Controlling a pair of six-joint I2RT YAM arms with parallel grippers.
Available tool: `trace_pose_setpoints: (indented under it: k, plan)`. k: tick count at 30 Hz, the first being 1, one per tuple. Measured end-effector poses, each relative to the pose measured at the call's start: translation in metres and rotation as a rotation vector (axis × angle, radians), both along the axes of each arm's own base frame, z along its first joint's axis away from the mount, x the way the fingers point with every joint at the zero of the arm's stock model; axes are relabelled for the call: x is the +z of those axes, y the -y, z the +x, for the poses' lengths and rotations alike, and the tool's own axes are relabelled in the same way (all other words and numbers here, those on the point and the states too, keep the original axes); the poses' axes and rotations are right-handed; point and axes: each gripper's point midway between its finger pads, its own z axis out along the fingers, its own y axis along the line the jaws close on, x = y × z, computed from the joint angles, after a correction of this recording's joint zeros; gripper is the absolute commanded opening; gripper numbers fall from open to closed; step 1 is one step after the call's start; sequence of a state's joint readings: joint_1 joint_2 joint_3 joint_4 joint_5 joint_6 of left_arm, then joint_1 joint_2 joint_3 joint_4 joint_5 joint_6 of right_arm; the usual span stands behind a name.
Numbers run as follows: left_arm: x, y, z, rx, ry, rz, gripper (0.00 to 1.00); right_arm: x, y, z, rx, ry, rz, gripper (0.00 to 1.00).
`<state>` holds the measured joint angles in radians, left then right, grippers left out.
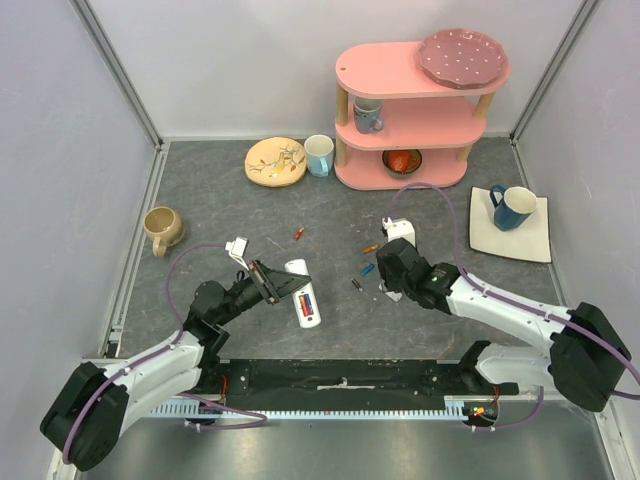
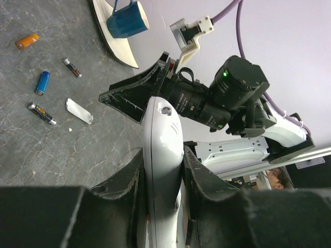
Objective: Load the batteries into the remote control
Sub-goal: Place the battery cover at the center of the board, then adjust the battery cover at the center of the board.
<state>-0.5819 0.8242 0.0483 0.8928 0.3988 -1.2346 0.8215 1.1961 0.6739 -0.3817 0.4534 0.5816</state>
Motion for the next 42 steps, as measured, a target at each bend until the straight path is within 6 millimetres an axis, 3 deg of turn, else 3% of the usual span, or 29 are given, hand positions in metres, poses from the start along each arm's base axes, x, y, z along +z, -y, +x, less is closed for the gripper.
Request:
trace_pose_setpoints:
  k: [5, 10, 17, 42]
  plan:
    - [0.000, 0.000, -0.001, -0.003, 0.004, 0.001, 0.02, -0.015, 0.000, 0.002, 0.103, -0.052, -0.020, 0.49]
    - [0.000, 0.000, -0.001, -0.004, 0.006, 0.002, 0.02, -0.033, -0.004, -0.005, 0.171, -0.117, -0.028, 0.50]
    - [0.000, 0.000, -0.001, -0.004, 0.010, 0.005, 0.02, -0.038, -0.009, -0.009, 0.209, -0.134, -0.011, 0.50]
    - [-0.001, 0.001, -0.003, -0.021, 0.009, 0.009, 0.02, -0.061, 0.003, -0.011, 0.164, -0.204, -0.059, 0.48]
